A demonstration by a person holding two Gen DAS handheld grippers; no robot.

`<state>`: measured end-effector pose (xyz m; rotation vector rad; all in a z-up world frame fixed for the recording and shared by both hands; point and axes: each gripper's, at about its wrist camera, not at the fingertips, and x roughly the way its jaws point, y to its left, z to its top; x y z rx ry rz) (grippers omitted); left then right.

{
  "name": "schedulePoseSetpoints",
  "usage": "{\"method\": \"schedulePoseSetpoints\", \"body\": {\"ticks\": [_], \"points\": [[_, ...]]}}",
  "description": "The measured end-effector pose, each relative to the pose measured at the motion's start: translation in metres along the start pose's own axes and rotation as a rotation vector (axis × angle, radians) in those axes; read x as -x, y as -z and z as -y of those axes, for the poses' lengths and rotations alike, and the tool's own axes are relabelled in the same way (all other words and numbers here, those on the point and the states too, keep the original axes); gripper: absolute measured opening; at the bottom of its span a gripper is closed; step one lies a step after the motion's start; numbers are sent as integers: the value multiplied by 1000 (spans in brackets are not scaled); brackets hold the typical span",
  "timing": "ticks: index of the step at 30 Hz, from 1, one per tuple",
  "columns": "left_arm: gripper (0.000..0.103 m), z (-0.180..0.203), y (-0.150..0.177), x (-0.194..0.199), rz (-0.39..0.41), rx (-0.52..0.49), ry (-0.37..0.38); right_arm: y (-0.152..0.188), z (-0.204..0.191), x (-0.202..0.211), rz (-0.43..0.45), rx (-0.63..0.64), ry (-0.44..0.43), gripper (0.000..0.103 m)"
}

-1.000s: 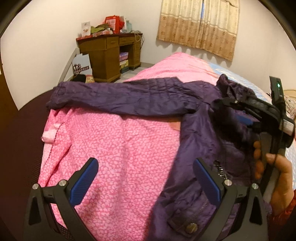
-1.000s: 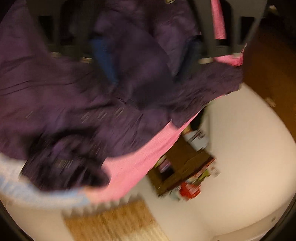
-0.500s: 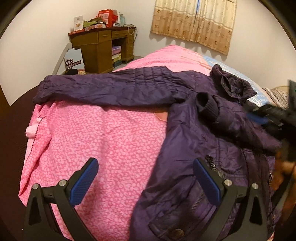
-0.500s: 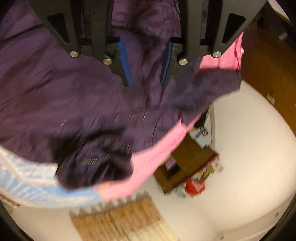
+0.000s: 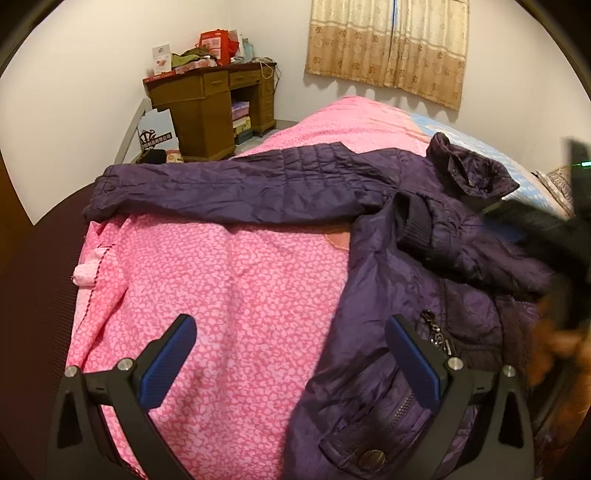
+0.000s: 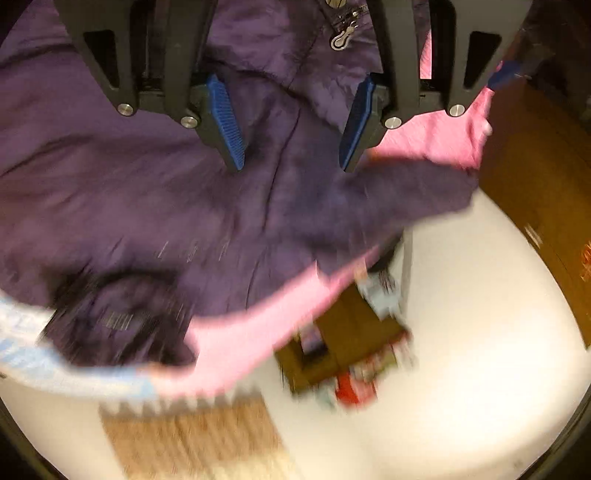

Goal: Fold large clothes
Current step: 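Carry the sleeve across the jacket body toward the left tool and release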

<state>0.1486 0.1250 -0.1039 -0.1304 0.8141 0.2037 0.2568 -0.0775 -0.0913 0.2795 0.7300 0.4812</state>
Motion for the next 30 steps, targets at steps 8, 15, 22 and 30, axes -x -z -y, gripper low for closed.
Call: {"method": "schedulePoseSetpoints", "body": {"ticks": [8, 15, 22, 30], "points": [[103, 9, -2, -3, -4, -4, 10, -12, 118, 88, 91, -107, 347, 55], [103, 17, -7, -4, 7, -18, -21, 33, 198, 73, 38, -206, 389, 58], [103, -45, -26, 3, 54, 152, -100, 30, 187, 57, 13, -113, 424, 76], [103, -152, -63, 7, 174, 402, -252, 35, 181, 64, 35, -130, 394, 76]]}}
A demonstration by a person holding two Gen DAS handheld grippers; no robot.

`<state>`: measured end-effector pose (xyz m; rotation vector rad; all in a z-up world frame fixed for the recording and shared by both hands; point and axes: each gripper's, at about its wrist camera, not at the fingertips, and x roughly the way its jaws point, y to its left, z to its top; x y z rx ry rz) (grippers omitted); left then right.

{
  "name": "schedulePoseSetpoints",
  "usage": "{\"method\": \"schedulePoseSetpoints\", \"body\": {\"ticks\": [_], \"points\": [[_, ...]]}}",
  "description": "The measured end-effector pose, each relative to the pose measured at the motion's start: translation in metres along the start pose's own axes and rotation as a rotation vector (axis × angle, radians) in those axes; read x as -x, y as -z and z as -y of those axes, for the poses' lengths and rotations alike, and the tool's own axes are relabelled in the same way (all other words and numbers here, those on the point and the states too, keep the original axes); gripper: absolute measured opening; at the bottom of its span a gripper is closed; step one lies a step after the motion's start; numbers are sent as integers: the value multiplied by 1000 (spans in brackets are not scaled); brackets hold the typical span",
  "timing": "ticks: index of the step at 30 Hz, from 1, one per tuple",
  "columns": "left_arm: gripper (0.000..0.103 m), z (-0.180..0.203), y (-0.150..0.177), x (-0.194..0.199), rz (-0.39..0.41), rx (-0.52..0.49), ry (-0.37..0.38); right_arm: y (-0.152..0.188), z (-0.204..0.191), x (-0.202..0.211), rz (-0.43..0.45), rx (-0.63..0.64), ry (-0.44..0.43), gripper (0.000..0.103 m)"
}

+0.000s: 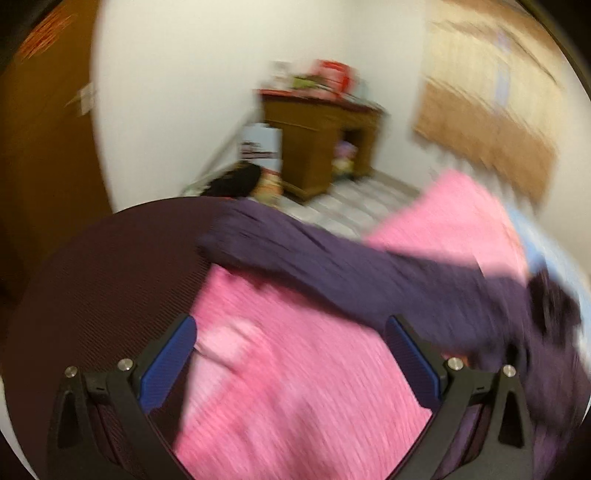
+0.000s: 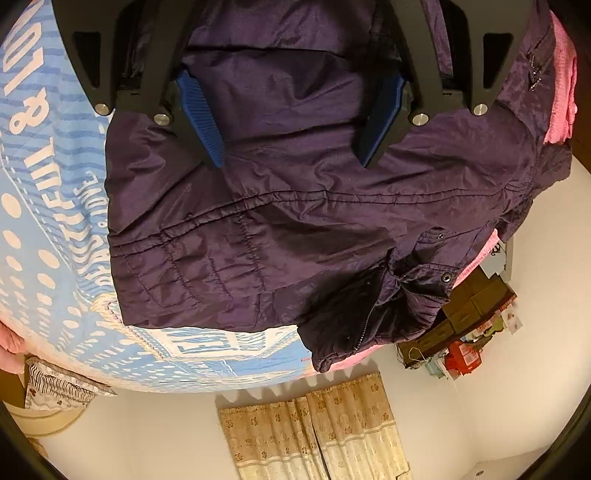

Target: Fold large clothes

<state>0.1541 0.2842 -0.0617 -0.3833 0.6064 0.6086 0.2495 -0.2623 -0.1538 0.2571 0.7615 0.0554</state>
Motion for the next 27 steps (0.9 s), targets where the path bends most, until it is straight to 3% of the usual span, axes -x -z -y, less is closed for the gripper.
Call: {"method": "schedulePoseSetpoints", "body": {"ticks": [4, 7, 12, 16, 18, 21, 22, 23, 25, 26, 27], "points": [[103, -50, -31, -28, 26, 221, -18, 0, 1, 1, 1, 0, -1, 77], [103, -63, -43, -64, -51, 300, 43, 0, 1, 1, 1, -1, -1, 77], [103, -50, -39, -108, -182, 386, 140, 0, 0, 1, 1, -1, 0, 78], [103, -35, -39, -129, -217, 419, 152, 0, 0, 1, 1, -1, 0, 78], [100, -33, -34, -143, -278, 475, 170, 0, 0, 1, 1, -1, -1, 78], [83, -29, -23, -160, -346, 520, 187, 0, 0, 0, 2, -1, -1, 78], [74, -26, -23, -157, -315, 498, 168, 0, 1, 0, 2, -1, -1, 78], [50, -22, -24, -155, -282, 454, 138, 0, 0, 0, 2, -1, -1, 78], [35, -15, -27, -158, -270, 389, 107, 1, 1, 1, 3, -2, -3, 78], [23, -14, -26, -159, -267, 393, 110, 1, 1, 1, 3, -4, -5, 78], [18, -14, -26, -157, -253, 402, 119, 1, 1, 1, 4, -4, -6, 78]]}}
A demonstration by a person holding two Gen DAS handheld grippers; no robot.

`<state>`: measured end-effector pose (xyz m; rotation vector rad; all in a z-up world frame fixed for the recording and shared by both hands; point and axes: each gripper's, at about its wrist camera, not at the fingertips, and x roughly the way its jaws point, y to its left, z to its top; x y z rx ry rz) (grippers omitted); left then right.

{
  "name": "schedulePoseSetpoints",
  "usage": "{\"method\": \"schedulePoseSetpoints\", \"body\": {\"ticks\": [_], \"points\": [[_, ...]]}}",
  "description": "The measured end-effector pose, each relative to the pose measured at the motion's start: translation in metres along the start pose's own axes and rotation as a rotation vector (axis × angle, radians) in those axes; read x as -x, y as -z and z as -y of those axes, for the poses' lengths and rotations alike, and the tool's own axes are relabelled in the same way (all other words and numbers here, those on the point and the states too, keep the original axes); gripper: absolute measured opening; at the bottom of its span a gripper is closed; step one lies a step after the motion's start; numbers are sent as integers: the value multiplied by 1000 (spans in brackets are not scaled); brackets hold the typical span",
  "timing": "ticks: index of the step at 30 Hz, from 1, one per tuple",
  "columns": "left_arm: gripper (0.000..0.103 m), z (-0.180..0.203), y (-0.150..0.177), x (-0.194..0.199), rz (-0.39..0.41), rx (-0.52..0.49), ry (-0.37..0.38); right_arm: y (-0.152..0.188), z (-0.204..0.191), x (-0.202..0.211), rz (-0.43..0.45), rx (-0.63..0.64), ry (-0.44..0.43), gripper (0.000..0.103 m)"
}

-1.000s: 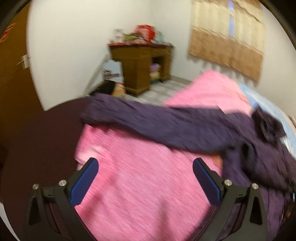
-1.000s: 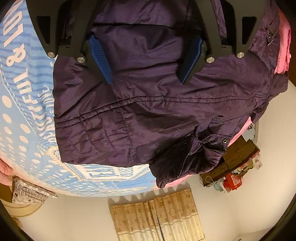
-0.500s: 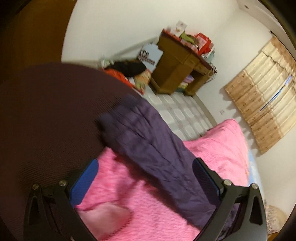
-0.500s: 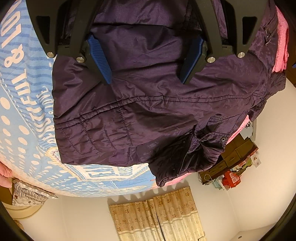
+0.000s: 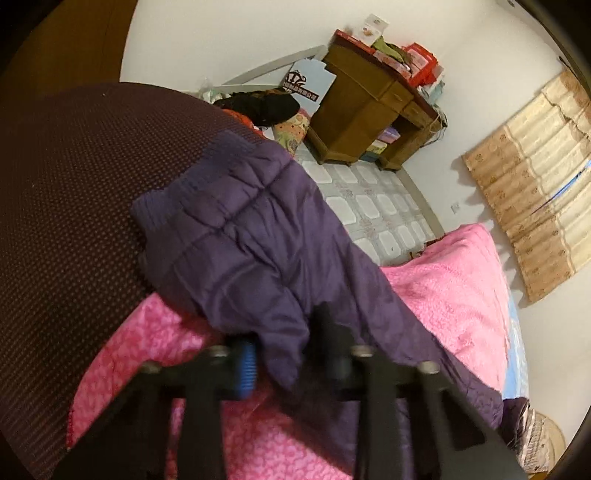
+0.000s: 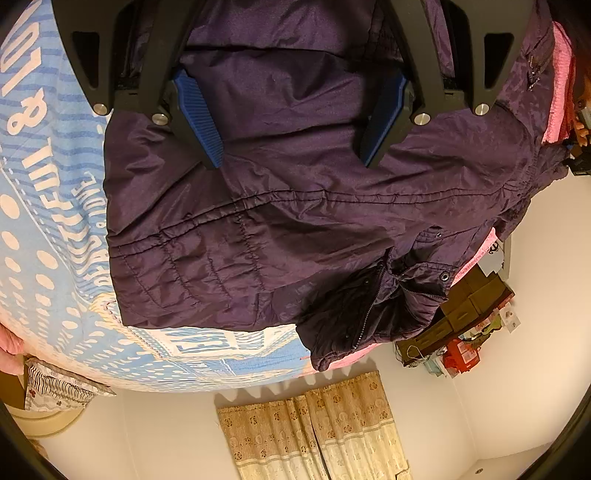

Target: Fold large clothes

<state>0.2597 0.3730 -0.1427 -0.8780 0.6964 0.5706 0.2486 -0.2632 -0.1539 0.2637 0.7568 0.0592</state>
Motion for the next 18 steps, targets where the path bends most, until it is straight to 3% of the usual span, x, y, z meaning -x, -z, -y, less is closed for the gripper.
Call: {"method": "schedulePoseSetpoints", "body": {"ticks": [3, 7, 10, 14, 18], "points": [[11, 17, -2, 15, 68, -64, -21, 0, 1, 0, 2, -5, -7, 78], [9, 82, 16, 65, 246, -317, 9, 0, 2, 0, 6, -9, -14, 78], [8, 147, 57, 115, 347, -533, 121, 0, 4, 1, 10, -14, -22, 79], [8, 238, 154, 183, 456, -851, 308, 0, 5, 1, 14, -20, -29, 79], [8, 296, 246, 219, 408, -1025, 510, 0, 8, 2, 21, -35, -45, 79]]}}
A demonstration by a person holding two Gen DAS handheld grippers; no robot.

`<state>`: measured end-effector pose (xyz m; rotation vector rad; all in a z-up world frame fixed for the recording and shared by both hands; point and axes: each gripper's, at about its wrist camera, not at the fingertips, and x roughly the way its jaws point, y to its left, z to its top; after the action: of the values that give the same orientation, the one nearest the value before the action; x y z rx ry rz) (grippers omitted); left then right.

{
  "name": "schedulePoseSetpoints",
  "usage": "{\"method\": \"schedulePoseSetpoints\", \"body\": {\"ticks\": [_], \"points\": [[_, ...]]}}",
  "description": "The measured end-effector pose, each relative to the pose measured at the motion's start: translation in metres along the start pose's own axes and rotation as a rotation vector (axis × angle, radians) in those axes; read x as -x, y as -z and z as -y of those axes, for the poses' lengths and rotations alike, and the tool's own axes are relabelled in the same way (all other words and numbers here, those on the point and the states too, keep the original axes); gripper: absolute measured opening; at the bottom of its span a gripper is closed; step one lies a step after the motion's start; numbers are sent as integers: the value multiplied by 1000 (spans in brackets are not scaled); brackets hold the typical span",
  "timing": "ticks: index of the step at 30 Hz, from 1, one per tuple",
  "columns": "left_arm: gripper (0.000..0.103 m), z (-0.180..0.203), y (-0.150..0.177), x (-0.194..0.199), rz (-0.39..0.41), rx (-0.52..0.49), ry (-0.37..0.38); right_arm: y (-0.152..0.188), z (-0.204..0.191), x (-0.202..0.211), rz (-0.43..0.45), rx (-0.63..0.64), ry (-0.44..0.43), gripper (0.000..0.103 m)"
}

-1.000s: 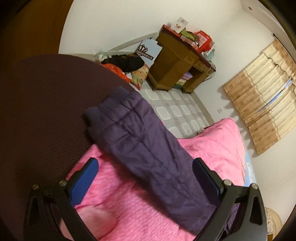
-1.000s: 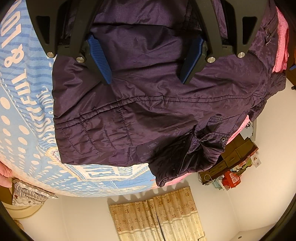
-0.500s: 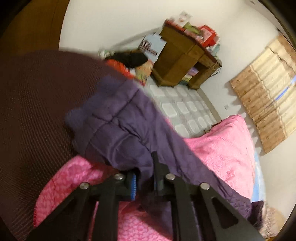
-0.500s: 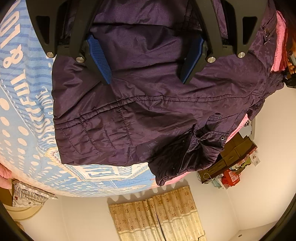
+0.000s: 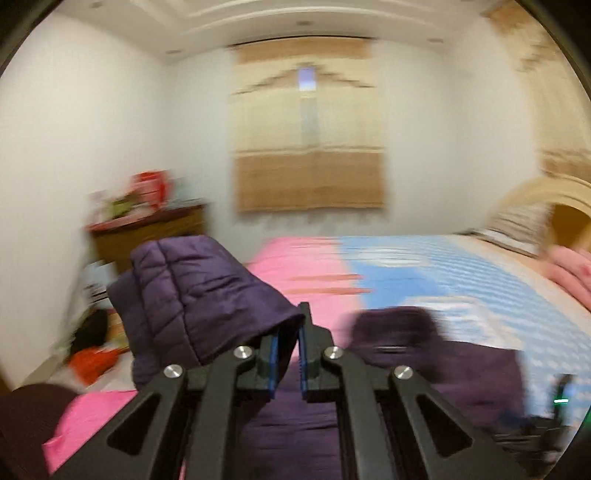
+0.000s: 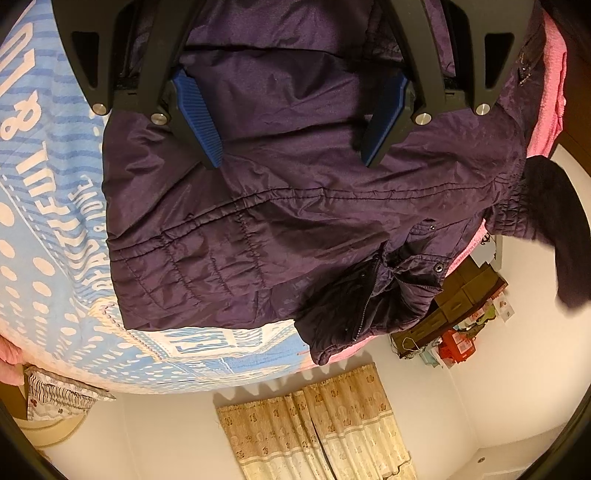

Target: Fold large clothes

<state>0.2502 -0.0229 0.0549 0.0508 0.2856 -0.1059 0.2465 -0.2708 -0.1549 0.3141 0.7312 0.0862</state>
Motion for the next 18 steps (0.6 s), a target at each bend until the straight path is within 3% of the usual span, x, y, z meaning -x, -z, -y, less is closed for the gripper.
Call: {"method": "schedulePoseSetpoints", "body": {"ticks": [5, 7, 9, 10, 11, 13, 14, 18], "points": [[8, 123, 23, -8, -73, -95, 220, 2, 11, 5, 30, -58, -61, 79], [9, 154, 40, -18, -144, -129, 267, 3, 18, 9, 50, -98, -99, 79], [20, 176, 66, -29, -252, -159, 330, 3, 25, 11, 62, -134, -135, 79], [35, 180, 74, -26, -286, -161, 350, 4, 27, 12, 66, -144, -148, 79], [61, 180, 84, -22, -318, -161, 364, 4, 28, 12, 68, -149, -154, 79], [91, 164, 86, -15, -317, -150, 338, 4, 28, 12, 67, -150, -156, 79], [97, 155, 87, -8, -300, -135, 313, 3, 27, 11, 67, -150, -156, 79], [98, 89, 104, 2, -329, -36, 227, 2, 31, 11, 65, -172, -176, 79]]}}
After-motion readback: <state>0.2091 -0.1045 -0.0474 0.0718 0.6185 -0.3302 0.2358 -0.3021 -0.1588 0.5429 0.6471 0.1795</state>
